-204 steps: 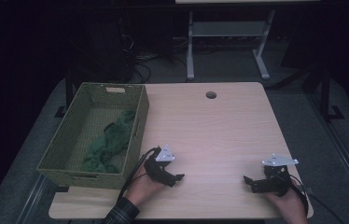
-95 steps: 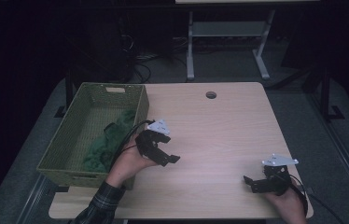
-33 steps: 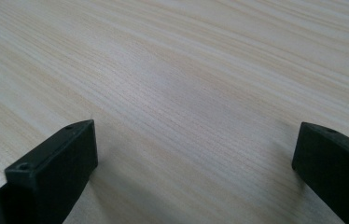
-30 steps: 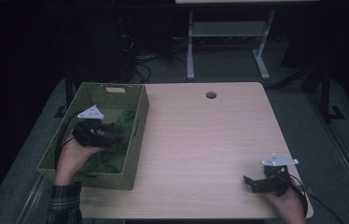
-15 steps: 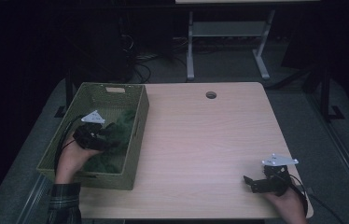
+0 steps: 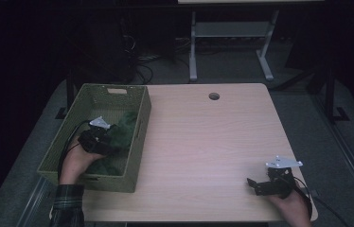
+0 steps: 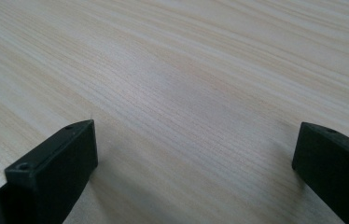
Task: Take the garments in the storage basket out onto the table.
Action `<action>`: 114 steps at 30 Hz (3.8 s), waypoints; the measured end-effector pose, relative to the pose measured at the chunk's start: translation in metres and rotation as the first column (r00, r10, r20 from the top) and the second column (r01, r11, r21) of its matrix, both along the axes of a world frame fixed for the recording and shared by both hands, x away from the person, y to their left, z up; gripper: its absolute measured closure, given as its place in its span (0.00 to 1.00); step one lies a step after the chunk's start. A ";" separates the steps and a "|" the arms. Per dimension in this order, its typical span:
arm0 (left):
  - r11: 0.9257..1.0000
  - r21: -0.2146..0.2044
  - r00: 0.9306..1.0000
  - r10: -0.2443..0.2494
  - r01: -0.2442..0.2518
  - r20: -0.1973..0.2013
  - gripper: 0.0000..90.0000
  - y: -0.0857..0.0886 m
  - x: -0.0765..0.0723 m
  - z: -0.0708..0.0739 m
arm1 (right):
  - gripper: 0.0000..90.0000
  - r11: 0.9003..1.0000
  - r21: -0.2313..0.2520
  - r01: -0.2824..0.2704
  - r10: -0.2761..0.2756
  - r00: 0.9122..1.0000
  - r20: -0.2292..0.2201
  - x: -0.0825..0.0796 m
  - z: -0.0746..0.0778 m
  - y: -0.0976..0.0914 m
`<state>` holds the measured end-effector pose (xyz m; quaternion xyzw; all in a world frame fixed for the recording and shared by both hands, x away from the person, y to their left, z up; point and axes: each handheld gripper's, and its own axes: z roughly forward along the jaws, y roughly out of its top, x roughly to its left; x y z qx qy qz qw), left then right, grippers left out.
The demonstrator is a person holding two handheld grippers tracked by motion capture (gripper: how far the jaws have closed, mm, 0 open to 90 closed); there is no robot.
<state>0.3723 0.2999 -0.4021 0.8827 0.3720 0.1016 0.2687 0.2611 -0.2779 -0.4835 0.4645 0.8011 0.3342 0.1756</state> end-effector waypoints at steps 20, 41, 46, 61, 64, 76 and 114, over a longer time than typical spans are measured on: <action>0.997 0.074 0.991 0.043 -0.034 -0.123 0.52 -0.002 0.007 -0.018 | 0.00 1.000 0.000 0.001 -0.001 1.000 0.000 0.000 0.000 0.000; 0.987 -0.115 0.986 0.097 -0.113 -0.138 0.86 0.010 0.005 0.006 | 0.00 1.000 0.000 0.000 0.000 1.000 0.000 0.000 0.000 0.000; 0.980 -0.163 0.989 0.099 -0.116 -0.112 0.86 0.014 0.005 0.018 | 0.00 1.000 0.000 0.000 0.000 1.000 0.000 0.000 0.000 0.000; 0.948 -0.298 0.993 0.110 -0.115 -0.034 0.87 0.024 0.003 0.055 | 0.00 1.000 0.000 0.000 0.000 1.000 0.000 0.000 0.000 0.000; 0.946 -0.307 0.994 0.108 -0.108 -0.017 0.87 0.023 0.003 0.062 | 0.00 1.000 0.000 0.001 -0.001 1.000 0.000 0.000 0.000 0.000; 0.940 -0.332 0.995 0.092 -0.075 0.037 0.87 0.017 0.000 0.094 | 0.00 1.000 0.000 0.001 -0.001 1.000 0.000 0.000 0.000 0.000; 0.915 -0.401 0.972 0.049 0.049 0.230 0.88 -0.020 0.000 0.189 | 0.00 1.000 0.000 0.000 0.000 1.000 0.001 0.000 0.000 0.000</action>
